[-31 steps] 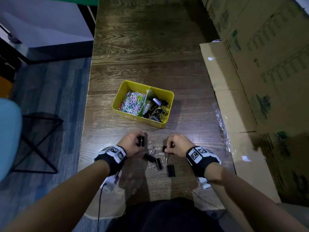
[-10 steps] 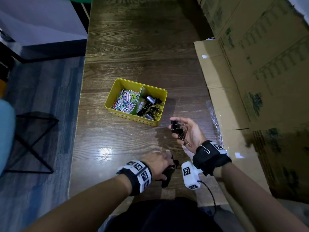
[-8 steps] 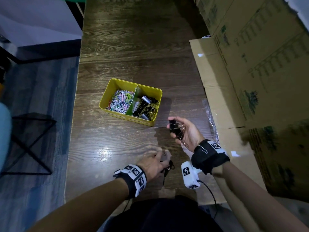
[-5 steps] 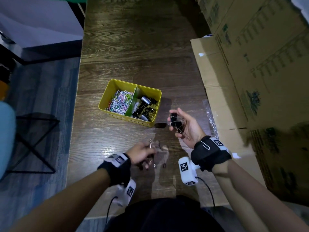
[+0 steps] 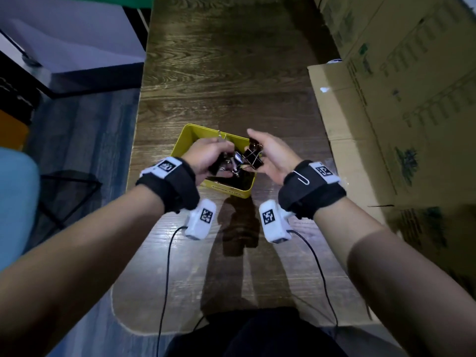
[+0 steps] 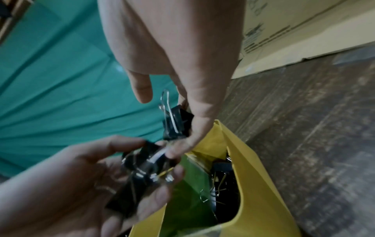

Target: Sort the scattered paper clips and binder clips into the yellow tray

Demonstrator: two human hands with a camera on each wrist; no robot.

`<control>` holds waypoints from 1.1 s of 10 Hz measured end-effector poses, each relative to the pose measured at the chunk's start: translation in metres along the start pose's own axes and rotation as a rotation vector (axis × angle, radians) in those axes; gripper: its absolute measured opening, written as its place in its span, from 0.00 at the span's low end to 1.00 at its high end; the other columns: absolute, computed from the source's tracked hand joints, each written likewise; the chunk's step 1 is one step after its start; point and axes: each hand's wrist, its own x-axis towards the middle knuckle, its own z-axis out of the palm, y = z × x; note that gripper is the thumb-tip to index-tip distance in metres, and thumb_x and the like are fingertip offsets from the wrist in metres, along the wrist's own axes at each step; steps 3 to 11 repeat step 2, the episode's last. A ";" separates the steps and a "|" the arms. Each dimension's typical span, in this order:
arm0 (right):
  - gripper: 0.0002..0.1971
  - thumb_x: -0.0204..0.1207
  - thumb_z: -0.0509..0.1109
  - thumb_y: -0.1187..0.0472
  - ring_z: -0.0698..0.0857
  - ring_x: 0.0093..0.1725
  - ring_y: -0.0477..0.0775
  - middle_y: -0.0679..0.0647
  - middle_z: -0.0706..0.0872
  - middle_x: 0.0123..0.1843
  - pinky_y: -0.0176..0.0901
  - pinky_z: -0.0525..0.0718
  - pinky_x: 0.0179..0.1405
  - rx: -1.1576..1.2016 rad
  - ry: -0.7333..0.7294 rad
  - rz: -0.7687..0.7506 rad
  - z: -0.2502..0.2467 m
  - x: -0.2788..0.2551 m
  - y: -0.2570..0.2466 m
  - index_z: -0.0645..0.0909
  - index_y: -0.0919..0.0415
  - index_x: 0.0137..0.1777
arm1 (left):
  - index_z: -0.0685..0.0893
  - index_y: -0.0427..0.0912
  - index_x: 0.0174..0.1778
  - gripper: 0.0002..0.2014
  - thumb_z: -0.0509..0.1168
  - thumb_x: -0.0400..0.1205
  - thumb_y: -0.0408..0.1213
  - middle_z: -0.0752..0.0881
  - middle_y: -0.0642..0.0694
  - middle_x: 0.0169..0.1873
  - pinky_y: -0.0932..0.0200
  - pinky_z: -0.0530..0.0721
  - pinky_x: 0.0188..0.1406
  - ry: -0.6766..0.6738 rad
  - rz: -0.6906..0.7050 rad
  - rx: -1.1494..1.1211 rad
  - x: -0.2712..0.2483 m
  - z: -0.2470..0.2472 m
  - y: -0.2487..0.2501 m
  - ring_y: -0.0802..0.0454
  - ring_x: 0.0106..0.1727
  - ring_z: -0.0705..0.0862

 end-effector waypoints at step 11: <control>0.25 0.73 0.68 0.40 0.82 0.63 0.53 0.52 0.85 0.61 0.56 0.77 0.67 -0.279 0.017 -0.010 0.019 0.021 0.008 0.79 0.52 0.65 | 0.83 0.47 0.49 0.07 0.66 0.77 0.41 0.85 0.49 0.37 0.59 0.77 0.38 0.019 0.053 0.143 0.008 0.014 0.000 0.53 0.36 0.82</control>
